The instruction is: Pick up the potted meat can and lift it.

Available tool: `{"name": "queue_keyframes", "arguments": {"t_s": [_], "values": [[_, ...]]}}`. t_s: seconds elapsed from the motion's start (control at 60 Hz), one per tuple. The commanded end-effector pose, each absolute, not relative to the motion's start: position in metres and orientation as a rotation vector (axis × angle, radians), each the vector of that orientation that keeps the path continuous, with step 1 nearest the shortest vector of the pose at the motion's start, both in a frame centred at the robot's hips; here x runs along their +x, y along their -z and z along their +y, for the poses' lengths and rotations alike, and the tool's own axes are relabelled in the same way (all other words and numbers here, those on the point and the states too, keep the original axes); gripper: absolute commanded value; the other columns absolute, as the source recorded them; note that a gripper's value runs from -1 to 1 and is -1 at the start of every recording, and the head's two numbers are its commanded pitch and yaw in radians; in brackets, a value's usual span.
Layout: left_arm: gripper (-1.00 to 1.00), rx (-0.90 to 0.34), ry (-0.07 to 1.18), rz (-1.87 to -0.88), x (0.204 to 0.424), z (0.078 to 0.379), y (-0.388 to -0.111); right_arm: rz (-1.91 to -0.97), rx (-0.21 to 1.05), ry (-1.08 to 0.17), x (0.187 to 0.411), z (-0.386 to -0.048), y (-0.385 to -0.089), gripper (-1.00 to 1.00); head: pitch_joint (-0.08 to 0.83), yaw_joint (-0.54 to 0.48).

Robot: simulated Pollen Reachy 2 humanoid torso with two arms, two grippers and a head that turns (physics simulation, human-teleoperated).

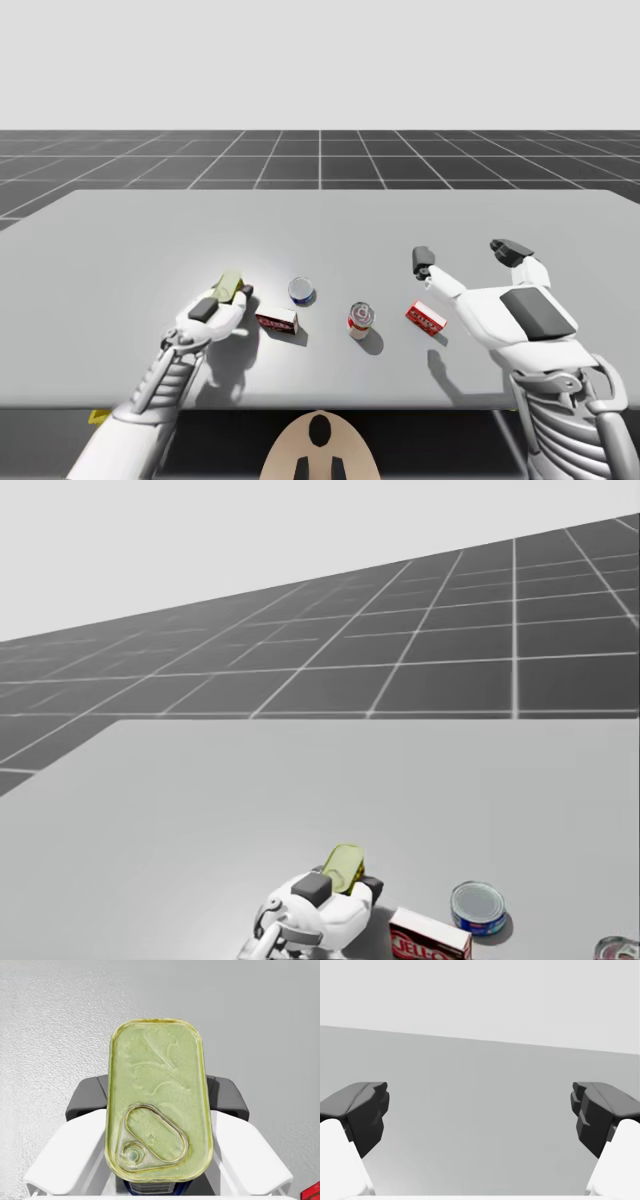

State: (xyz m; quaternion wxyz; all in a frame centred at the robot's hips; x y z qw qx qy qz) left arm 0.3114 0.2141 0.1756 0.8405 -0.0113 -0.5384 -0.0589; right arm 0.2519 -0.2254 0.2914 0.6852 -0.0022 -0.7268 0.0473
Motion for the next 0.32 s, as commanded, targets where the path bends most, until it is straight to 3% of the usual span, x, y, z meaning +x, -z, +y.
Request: {"name": "queue_keyframes", "arguments": {"t_s": [0.017,0.183,0.317], "values": [[1.0,0.023,0.137,-1.209,0.31,0.222,-0.238,-1.623,0.014,-0.103,0.253,-0.226,-0.291,-1.0,0.295,0.4],[0.97,0.061,0.16,-1.339,0.297,0.229,-0.301,-1.619,0.036,-0.103,0.254,-0.227,-0.291,-1.0,0.293,0.4],[0.94,0.068,0.167,-1.502,0.281,0.232,-0.361,-1.619,0.04,-0.103,0.254,-0.228,-0.291,-1.0,0.291,0.4]]}}
